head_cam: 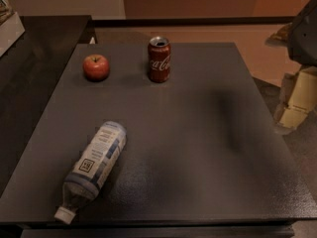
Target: Pick blue plastic bottle
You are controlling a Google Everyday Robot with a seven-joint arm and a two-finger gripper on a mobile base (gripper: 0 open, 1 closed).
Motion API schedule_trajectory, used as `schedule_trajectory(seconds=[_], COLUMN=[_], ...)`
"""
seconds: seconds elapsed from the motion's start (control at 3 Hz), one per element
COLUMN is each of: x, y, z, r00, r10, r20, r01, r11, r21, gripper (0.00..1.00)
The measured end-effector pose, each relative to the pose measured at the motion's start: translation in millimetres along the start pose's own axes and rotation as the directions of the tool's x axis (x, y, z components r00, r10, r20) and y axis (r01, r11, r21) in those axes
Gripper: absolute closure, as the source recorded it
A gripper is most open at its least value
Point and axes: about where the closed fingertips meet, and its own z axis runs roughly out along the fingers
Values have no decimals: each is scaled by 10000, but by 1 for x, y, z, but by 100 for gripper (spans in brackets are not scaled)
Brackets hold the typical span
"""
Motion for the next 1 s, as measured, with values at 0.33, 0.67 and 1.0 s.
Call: schedule_trajectory(seconds=[0.33,0.67,1.0], x=[-31,-73,-121], y=[10,23,40], z=[4,11,19], r00=[9924,9617,9012], r10=[-1075,-2483,-3967], r20=[593,1166,1744], r01=[1097,2548,4092], r11=[9933,9660,9115], r21=[-352,-448,-416], gripper=[0,0,0])
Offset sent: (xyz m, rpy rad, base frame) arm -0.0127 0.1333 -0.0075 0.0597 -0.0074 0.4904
